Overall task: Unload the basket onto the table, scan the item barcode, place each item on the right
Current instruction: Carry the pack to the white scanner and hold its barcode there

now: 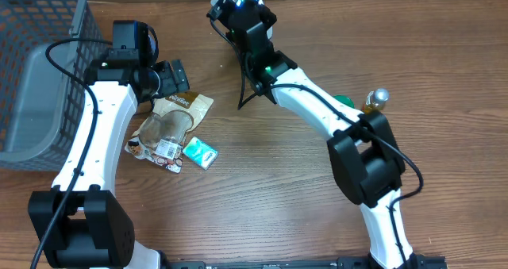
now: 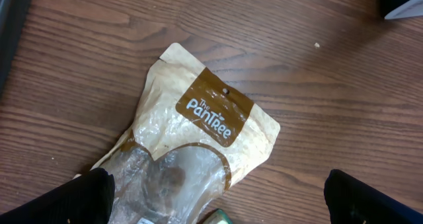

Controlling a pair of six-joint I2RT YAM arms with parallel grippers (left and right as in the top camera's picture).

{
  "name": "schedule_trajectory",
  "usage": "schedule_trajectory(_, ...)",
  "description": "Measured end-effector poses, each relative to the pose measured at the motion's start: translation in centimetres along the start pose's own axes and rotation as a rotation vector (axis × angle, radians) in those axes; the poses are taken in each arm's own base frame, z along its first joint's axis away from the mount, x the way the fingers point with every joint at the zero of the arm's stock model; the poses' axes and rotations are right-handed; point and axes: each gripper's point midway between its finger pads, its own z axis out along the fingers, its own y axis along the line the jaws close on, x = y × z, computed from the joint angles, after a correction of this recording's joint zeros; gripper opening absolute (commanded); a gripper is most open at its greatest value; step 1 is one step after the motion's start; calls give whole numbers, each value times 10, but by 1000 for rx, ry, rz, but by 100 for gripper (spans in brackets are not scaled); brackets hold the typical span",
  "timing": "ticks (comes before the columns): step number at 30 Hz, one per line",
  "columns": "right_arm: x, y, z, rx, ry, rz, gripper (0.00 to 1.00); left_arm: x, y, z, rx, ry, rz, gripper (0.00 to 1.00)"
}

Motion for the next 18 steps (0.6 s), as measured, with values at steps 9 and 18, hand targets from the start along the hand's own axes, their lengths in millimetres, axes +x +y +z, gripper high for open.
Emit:
schedule_trajectory(9, 15, 12, 17, 27, -2, -58, 4, 0, 0, 0, 0, 1, 0, 100)
schedule_trajectory(18, 34, 13, 35, 35, -11, -60, 4, 0, 0, 0, 0, 1, 0, 100)
